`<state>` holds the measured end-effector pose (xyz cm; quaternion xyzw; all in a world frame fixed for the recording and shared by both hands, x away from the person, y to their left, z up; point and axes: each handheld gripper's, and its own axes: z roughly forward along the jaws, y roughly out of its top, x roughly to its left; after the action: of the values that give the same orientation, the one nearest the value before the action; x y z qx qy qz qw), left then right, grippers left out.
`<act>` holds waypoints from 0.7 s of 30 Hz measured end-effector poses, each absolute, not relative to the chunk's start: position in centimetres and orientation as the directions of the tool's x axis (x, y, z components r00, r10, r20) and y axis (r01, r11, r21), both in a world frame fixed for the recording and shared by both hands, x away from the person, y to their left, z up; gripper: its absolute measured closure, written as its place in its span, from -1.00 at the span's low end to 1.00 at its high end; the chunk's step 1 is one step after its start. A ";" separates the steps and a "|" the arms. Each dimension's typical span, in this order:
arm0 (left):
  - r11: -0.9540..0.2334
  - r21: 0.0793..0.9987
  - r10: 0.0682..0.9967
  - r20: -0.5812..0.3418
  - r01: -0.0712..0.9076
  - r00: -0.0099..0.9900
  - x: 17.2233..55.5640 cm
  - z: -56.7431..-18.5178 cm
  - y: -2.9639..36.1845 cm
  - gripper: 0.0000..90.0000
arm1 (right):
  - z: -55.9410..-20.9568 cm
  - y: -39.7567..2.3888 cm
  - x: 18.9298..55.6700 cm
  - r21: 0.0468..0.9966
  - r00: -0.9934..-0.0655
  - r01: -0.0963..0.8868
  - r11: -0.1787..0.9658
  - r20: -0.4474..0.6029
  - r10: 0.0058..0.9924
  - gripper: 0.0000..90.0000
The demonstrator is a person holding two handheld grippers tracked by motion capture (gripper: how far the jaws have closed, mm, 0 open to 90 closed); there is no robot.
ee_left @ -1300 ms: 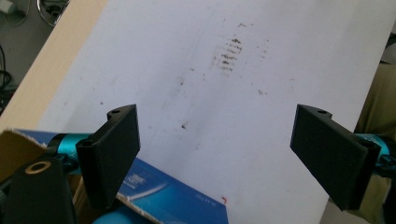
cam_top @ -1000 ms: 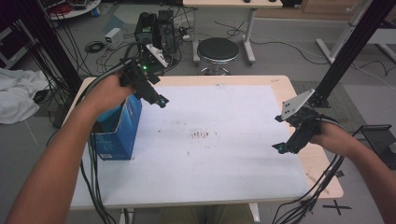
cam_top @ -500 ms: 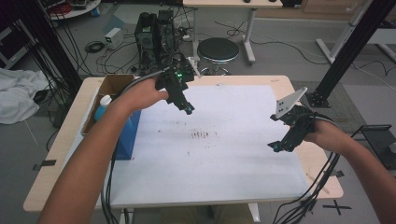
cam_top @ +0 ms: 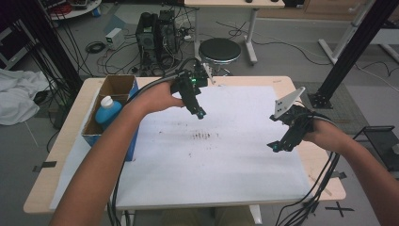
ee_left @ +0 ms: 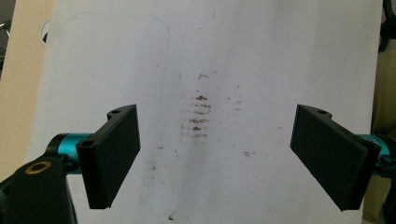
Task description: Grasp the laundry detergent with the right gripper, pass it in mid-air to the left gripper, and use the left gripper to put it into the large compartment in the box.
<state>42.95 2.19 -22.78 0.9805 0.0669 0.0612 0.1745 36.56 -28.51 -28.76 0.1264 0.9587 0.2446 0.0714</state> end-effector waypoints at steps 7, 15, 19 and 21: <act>-0.925 0.357 0.169 0.091 0.126 0.981 42.7 -22.9 2.2 -0.64 | -28.7 -28.3 36.4 0.488 -0.961 0.195 0.851 -0.078 0.266 -0.98; -0.928 0.353 0.160 0.095 0.117 0.983 42.7 -22.9 2.3 -0.64 | -28.7 -28.4 36.3 0.488 -0.960 0.198 0.850 -0.077 0.268 -0.98; -0.927 0.354 0.165 0.099 0.120 0.981 42.7 -22.9 2.4 -0.64 | -28.7 -28.3 36.4 0.487 -0.961 0.195 0.851 -0.079 0.265 -0.98; -0.927 0.357 0.164 0.102 0.118 0.981 42.7 -22.8 2.5 -0.64 | -28.7 -28.3 36.3 0.488 -0.961 0.197 0.850 -0.077 0.267 -0.98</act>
<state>42.74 2.53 -22.84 0.9794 0.0720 0.0651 0.1772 36.34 -28.31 -28.71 0.1208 0.9592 0.2454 0.0711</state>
